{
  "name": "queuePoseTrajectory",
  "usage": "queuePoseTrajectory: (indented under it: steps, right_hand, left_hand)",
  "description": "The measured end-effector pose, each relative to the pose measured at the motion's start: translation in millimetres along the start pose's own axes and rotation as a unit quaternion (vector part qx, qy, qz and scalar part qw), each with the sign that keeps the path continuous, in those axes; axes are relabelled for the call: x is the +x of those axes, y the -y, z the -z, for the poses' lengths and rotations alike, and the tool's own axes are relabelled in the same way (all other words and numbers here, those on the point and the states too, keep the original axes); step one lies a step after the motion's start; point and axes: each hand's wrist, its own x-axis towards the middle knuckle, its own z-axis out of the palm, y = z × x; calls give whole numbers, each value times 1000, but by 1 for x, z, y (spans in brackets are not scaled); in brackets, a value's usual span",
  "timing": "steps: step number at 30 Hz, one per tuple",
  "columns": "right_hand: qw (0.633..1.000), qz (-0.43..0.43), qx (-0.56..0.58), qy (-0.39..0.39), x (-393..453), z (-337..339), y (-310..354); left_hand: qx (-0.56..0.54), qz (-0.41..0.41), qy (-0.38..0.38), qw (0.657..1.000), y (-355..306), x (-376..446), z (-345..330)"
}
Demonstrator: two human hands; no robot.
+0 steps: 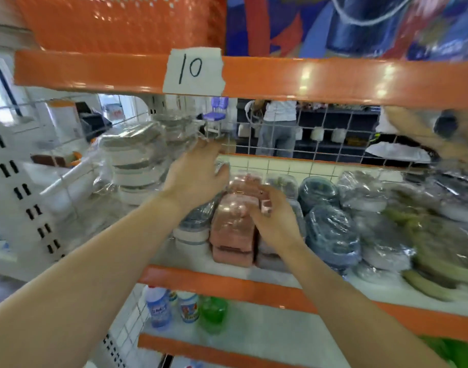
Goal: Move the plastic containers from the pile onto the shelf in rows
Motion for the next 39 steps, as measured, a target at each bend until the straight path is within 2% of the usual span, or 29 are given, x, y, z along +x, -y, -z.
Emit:
queuePoseTrajectory:
  steps: [7, 12, 16, 22, 27, 33, 39]
  right_hand:
    - [995, -52, -85, -24, -37, 120, -57]
    - [981, -91, -167, -40, -78, 220, -94]
    - [961, -157, -222, -48, -120, 298, -125]
    - [927, -238, -271, -104, -195, 397, -161]
    - [898, -301, -280, -154, -246, 457, -184]
    - [860, -365, -294, -200, -284, 519, -210]
    - [834, -397, -297, -242, -292, 595, -258]
  left_hand:
    - [-56, -29, 144, 988, -100, -4, -62]
    - [-70, -65, 200, 975, -192, -12, -93]
    - [-82, -118, 258, 955, -269, -19, -122]
    - [-95, -201, 303, 927, -390, -44, -162]
    - [-139, -267, 361, 883, -470, -66, -188]
    - [-150, -325, 379, 853, -553, -78, -222]
    - [-148, -354, 389, 837, -642, -70, -278]
